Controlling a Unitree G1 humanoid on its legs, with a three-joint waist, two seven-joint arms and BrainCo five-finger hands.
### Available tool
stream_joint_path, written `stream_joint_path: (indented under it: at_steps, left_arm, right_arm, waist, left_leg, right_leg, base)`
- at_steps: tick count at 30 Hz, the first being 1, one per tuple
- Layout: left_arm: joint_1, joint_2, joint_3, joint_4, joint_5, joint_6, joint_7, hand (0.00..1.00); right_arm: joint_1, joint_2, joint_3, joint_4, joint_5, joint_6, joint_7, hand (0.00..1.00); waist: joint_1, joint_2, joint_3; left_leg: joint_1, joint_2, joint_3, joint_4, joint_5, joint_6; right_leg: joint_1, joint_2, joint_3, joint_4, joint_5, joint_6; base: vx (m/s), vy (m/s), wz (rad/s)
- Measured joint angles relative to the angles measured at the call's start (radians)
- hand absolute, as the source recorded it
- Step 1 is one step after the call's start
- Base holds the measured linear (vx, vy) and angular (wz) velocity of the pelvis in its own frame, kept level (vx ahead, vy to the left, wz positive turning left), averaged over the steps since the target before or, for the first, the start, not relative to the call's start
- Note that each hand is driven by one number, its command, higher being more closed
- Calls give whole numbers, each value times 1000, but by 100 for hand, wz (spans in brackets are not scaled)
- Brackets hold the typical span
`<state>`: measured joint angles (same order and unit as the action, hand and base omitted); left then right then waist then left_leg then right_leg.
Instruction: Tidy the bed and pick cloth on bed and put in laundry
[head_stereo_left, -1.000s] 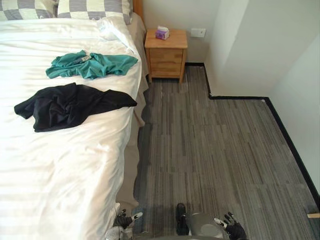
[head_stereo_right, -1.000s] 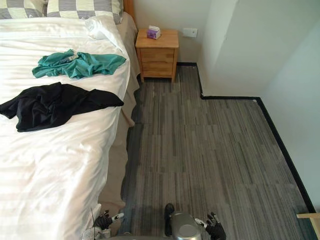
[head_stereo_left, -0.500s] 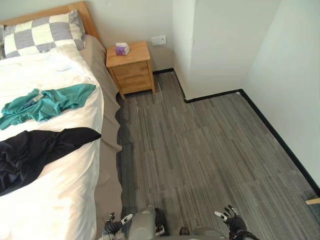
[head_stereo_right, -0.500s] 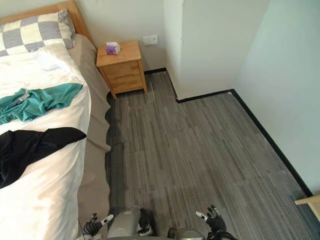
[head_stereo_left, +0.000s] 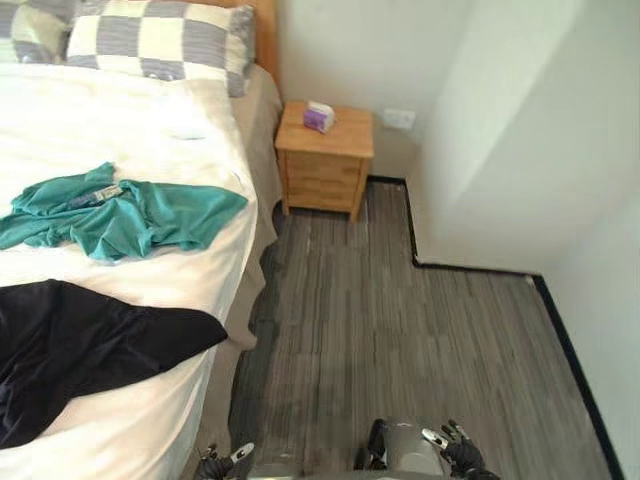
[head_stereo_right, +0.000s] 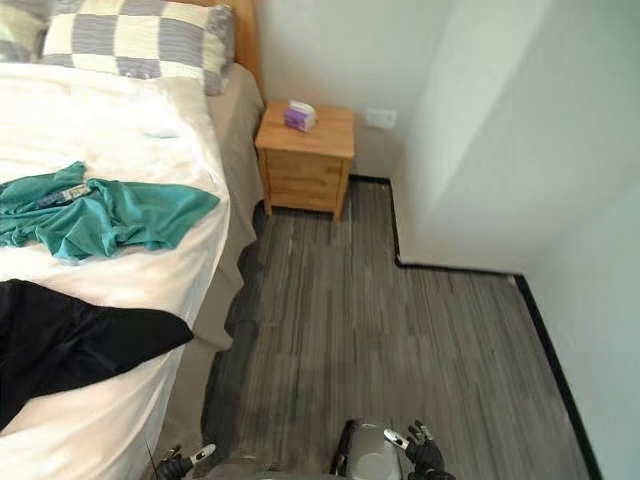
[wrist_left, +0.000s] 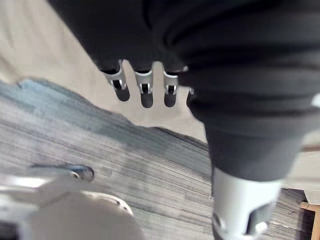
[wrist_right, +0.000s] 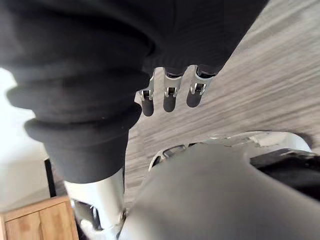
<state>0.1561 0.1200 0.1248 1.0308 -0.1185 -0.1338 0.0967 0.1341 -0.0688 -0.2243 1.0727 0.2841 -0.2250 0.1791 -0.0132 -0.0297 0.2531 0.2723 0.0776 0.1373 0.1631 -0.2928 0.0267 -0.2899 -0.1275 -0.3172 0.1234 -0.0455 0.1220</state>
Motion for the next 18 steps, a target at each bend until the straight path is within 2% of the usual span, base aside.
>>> stream_joint_path:
  at_steps: [2, 3, 4, 5, 6, 7, 8, 9, 10, 11, 12, 13, 14, 15, 16, 17, 18]
  left_arm:
    - [23, -2, 2, 1, 24, -6, 10, 0]
    - [27, -25, 19, 2, 49, -9, 21, 0]
    - [32, -39, 30, 3, 58, -12, 22, 0]
    - [39, -50, 45, 1, 67, -22, 33, 0]
    - [52, -61, 45, 2, 71, -25, 42, 0]
    - [59, -71, 45, 4, 71, -26, 41, 0]
    - [63, -88, 44, 7, 71, -32, 39, 0]
    - [63, -91, 43, 12, 70, -37, 38, 0]
    - [56, -86, 43, 14, 70, -55, 32, 0]
    - [55, -78, 42, -2, 70, -71, 23, 0]
    - [58, -76, 40, -18, 69, -78, 13, 0]
    - [65, -74, 33, -44, 56, -96, 5, 0]
    - [62, -74, 20, -61, 26, -110, -9, 0]
    - [61, -72, 12, -66, 15, -114, -11, 0]
    - [56, -66, -16, -80, -11, -117, -11, 0]
    - [49, -56, -37, -82, -23, -117, -11, 0]
    - [43, -50, -46, -82, -27, -117, -12, 0]
  right_arm:
    - [6, 5, -2, -1, 24, -1, -1, 0]
    - [8, -2, -7, -10, 42, -1, 1, 0]
    - [9, -7, -8, -13, 45, -1, -1, 0]
    - [8, -8, -9, -18, 49, -1, -4, 0]
    - [8, -30, -16, -19, 50, 4, -6, 0]
    - [7, -40, -13, -16, 48, 10, -6, 0]
    - [7, -53, -10, -5, 44, 15, -6, 0]
    - [2, -58, -10, 4, 41, 15, -4, 0]
    - [-16, -59, -11, 10, 7, 13, -1, 0]
    - [-24, -59, -8, 21, -33, 11, 5, 0]
    - [-28, -59, -7, 30, -50, 10, 13, 0]
    - [-37, -59, -5, 40, -78, 4, 24, 0]
    - [-47, -62, -3, 40, -102, -6, 29, 0]
    - [-53, -63, -1, 39, -110, -9, 36, 0]
    - [-58, -68, 10, 32, -120, -17, 43, 0]
    - [-54, -66, 14, 18, -120, -26, 42, 0]
    - [-53, -66, 16, 14, -120, -31, 41, 0]
  waist:
    - [-4, -5, -1]
    - [-27, 21, -7]
    - [-31, 32, -16]
    - [-27, 41, -19]
    - [-30, 76, -31]
    - [-28, 98, -38]
    - [-28, 124, -37]
    - [-24, 123, -31]
    - [-29, 127, -20]
    - [-26, 110, -8]
    - [-22, 101, -3]
    - [-1, 94, -1]
    - [13, 93, -1]
    - [19, 93, -1]
    - [24, 96, -3]
    - [24, 98, -4]
    - [25, 96, -6]
  left_leg:
    - [88, -11, 3, -28, -39, -44]
    - [146, 9, -12, -32, -73, -32]
    - [152, 14, -21, -11, -78, -34]
    - [119, 33, -29, 129, -77, -35]
    - [53, 78, -28, 320, -43, -38]
    - [18, 103, -29, 413, 2, -48]
    - [-58, 153, -29, 593, 182, -67]
    - [-94, 175, -30, 670, 253, -74]
    - [-181, 200, -25, 830, 177, -73]
    - [-259, 180, -19, 884, 100, -77]
    - [-291, 162, -12, 872, 73, -70]
    - [-344, 123, 12, 783, 42, -58]
    - [-390, 85, 68, 625, 36, -50]
    - [-409, 75, 119, 523, 40, -55]
    - [-429, 73, 290, 318, 69, -62]
    - [-440, 80, 473, 202, 111, -15]
    - [-442, 78, 546, 166, 119, 6]
  right_leg:
    - [-27, -4, 57, -3, 10, -16]
    - [-48, 13, 82, 117, 78, -80]
    - [-73, 14, 88, 198, 78, -84]
    - [-97, 14, 104, 306, 80, -131]
    - [-87, 41, 88, 352, 64, -153]
    - [-74, 59, 87, 358, 45, -160]
    - [-19, 106, 87, 337, -11, -173]
    - [22, 127, 91, 303, -20, -178]
    - [113, 154, 96, 232, -32, -190]
    - [210, 159, 99, 159, -36, -189]
    - [256, 156, 100, 127, -32, -180]
    - [319, 145, 99, 82, -36, -175]
    - [368, 134, 89, 43, -50, -170]
    - [385, 128, 71, 28, -56, -166]
    - [422, 124, 24, -8, -62, -162]
    - [459, 126, -41, -37, -80, -150]
    - [476, 128, -75, -43, -95, -140]
  base:
    - [624, -297, 43]
    - [675, -299, 50]
    - [677, -307, 26]
    - [629, -364, -13]
    - [623, -386, -30]
    - [618, -367, -39]
    - [629, -303, -32]
    - [633, -281, -21]
    - [714, -315, -2]
    - [573, -240, 4]
    - [635, -256, -5]
    - [479, -149, -11]
    - [465, -130, -12]
    - [465, -97, 7]
    - [487, -70, 41]
    - [494, -52, 60]
    - [517, -11, 93]
